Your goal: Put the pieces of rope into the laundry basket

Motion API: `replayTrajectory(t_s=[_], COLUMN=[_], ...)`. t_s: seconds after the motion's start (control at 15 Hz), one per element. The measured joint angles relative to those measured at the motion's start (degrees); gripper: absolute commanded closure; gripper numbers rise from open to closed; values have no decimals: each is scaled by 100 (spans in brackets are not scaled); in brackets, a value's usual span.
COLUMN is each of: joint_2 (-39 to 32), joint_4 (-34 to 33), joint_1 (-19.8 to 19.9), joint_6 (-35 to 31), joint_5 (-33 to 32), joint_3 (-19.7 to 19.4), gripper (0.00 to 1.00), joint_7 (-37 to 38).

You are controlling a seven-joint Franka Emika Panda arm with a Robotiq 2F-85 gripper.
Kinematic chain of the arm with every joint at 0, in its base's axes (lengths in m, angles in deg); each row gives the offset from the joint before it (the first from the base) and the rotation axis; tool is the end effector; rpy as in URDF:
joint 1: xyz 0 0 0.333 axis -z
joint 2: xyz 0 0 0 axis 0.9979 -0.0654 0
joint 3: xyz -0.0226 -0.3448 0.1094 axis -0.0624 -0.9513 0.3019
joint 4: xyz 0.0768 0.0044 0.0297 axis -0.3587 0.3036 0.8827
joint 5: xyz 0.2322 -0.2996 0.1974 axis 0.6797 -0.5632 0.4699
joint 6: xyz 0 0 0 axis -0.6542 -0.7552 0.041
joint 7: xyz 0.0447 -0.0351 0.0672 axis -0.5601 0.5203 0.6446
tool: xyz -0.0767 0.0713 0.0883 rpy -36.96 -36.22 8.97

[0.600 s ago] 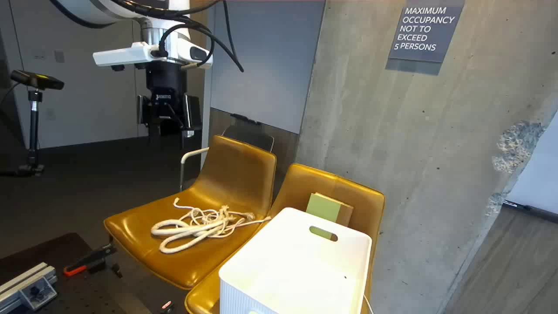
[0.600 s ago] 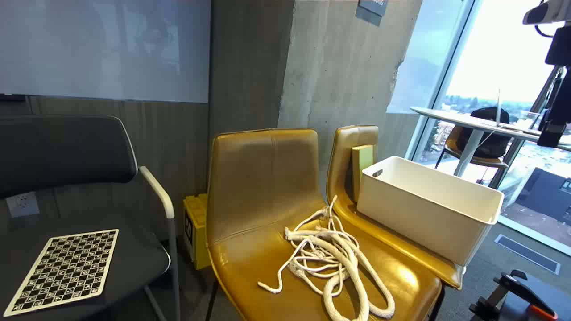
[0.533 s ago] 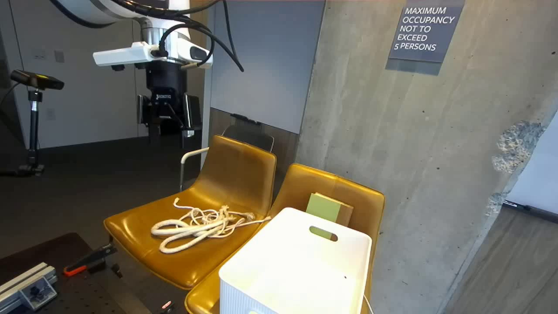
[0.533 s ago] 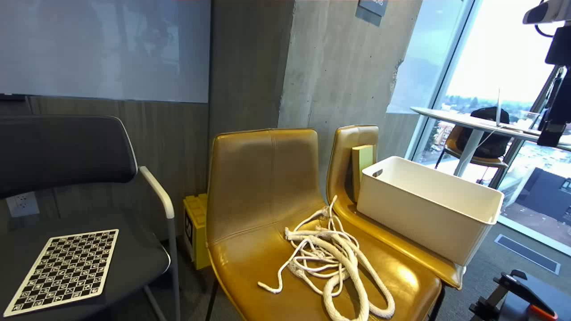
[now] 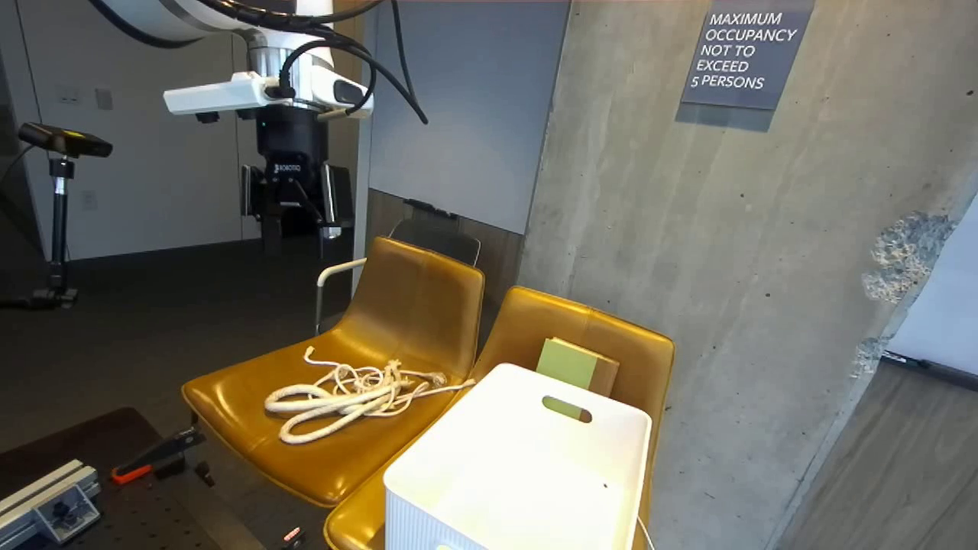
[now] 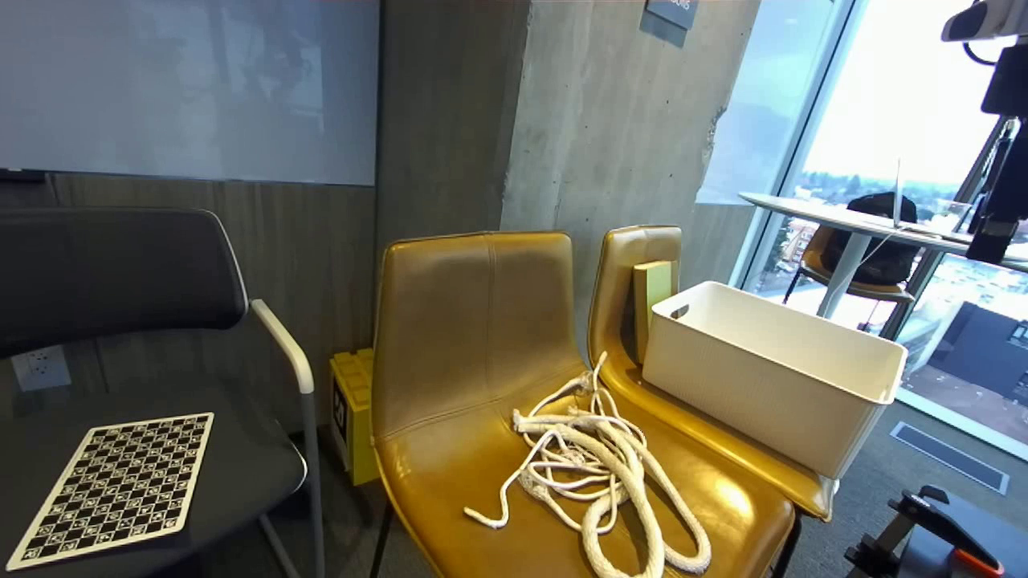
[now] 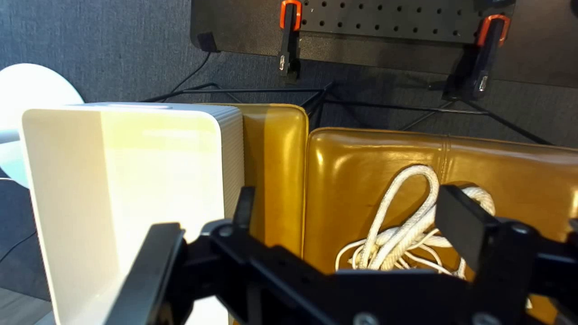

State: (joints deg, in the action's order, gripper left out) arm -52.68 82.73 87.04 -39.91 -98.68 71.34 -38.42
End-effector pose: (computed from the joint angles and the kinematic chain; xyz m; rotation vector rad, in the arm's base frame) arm 0.4484 0.0029 0.4673 2.9285 0.2191 -0.1395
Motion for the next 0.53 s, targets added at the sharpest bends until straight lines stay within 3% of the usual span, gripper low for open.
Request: replayTrajectory(t_s=[0.33,0.53], joint_2=[16,221], joint_4=[52,321], joint_1=[-36,-334], joint_6=[9,0], joint_5=[18,148], joint_3=[4,174], gripper=[0,0], joint_7=[15,235])
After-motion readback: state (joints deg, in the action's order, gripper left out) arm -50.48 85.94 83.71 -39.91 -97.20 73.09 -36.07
